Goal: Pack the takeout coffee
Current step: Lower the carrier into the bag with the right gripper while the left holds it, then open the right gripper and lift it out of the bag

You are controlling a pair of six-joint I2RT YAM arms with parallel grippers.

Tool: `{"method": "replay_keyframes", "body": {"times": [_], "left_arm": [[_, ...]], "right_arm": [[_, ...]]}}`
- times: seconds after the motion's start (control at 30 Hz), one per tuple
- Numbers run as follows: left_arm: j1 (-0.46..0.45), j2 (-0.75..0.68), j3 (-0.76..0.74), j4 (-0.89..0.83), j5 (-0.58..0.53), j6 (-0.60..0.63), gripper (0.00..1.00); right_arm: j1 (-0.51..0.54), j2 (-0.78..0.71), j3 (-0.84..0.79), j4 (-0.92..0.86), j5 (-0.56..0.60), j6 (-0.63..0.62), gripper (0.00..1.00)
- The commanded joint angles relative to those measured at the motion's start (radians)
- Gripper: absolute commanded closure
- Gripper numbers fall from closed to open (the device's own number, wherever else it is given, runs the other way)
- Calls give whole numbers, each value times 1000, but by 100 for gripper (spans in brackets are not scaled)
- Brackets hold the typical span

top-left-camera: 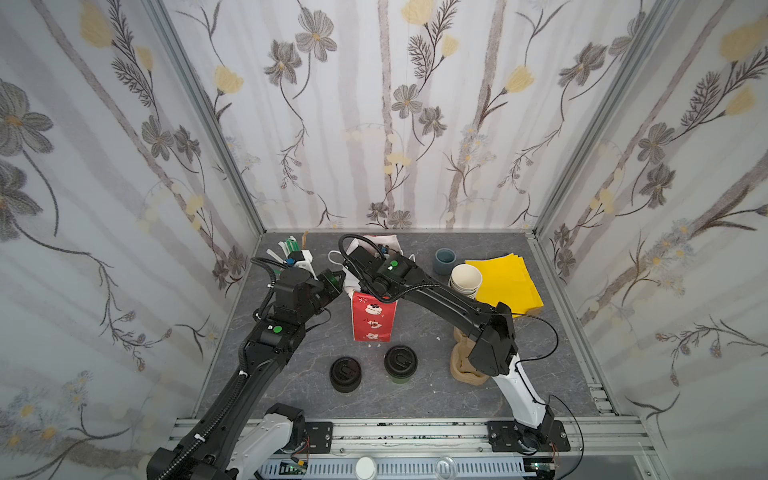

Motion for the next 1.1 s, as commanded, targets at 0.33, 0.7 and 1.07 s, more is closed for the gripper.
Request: {"method": "replay_keyframes", "body": {"times": [0.33,0.7,1.07], "left_arm": [[-1,-24,-12,-4,-23,13,100],[-2,-39,-42,-7,-65,-6,100],[-1,-39,-40,-7,-56,-1,100]], "right_arm": [[-4,50,3,-12,20,33,68],[-9,26,3,-41,69,62,71],[11,-44,2,7,124,47,71]]}}
